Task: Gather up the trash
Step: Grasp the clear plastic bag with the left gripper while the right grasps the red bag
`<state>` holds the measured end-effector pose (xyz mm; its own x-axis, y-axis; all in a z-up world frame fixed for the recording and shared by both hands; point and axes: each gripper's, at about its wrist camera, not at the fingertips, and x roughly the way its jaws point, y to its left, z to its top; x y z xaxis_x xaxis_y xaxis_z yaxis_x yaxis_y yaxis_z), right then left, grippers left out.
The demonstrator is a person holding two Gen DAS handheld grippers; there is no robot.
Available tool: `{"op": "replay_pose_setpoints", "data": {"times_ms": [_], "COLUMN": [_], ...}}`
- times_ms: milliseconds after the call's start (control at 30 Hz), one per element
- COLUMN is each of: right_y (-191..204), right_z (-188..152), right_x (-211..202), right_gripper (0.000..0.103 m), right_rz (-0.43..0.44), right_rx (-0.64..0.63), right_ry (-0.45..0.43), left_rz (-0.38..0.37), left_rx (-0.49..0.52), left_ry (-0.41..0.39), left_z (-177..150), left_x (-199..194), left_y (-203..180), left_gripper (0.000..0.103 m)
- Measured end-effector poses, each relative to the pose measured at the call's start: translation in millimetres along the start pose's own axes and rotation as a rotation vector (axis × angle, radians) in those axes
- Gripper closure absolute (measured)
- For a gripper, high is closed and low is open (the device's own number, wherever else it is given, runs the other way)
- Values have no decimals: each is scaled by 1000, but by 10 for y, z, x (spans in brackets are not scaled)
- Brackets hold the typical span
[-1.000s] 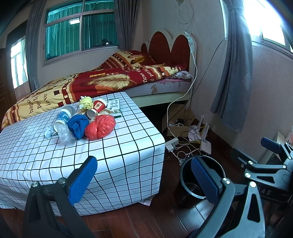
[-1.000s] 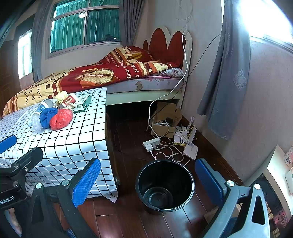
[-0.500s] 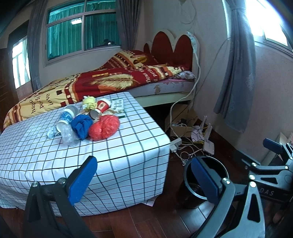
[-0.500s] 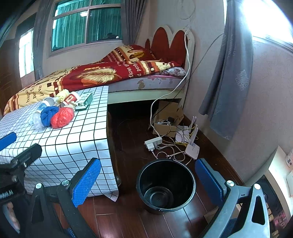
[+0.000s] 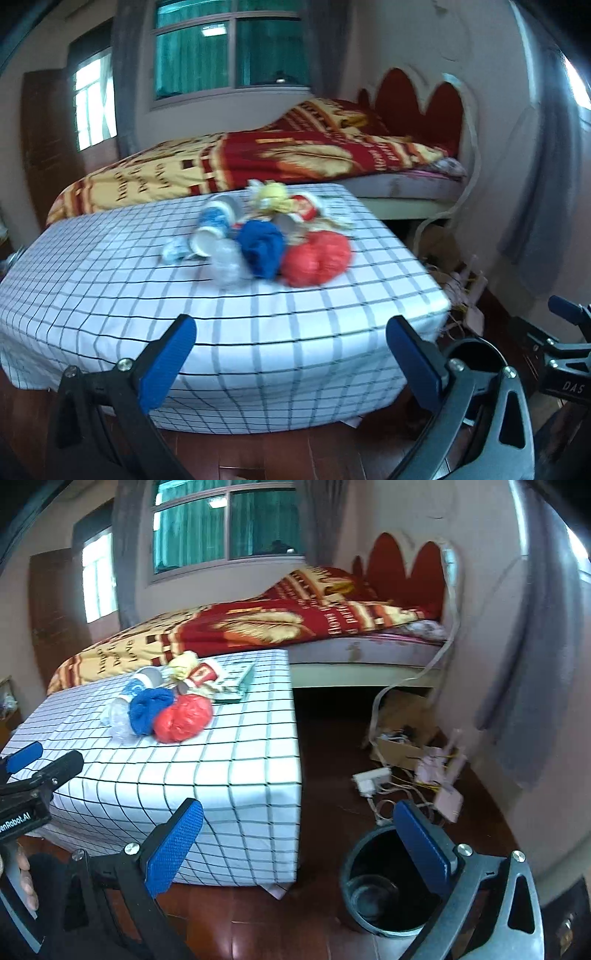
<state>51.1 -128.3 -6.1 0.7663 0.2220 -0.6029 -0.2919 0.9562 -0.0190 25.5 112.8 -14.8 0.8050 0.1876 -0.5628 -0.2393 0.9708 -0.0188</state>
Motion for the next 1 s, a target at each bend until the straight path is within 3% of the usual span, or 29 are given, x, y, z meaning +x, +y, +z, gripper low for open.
{"op": "replay_pose_setpoints", "data": {"times_ms": [200,333,433,533,667,867,1000], "right_y": [312,620,814,966,1116,1259,1303], "right_z": [232,371,449,525,630,750,776], "right_x": [550,882,1176,1417,1753,2090,2155], "right_gripper": [0,0,0,2,17,21,35], "right_rz": [124,150,163,175,190,235,278], "right_rx": [-10,-74,-119,-148,-179,-205,-201], "right_ry": [25,42,59,76,111,148,163], "left_rz": [51,64,61,65,38,2,-15], "left_rx": [-95,-104,-92,-83,-94,-116,-123], "left_ry": [40,80,101,113,130,158,152], "left_z": [5,47,86,112,143,223,282], "left_x": [423,758,978,1152,1337,1601,1674], "left_y": [455,612,677,715,758,784,779], "left_gripper": [0,1,15,16,20,27,33]}}
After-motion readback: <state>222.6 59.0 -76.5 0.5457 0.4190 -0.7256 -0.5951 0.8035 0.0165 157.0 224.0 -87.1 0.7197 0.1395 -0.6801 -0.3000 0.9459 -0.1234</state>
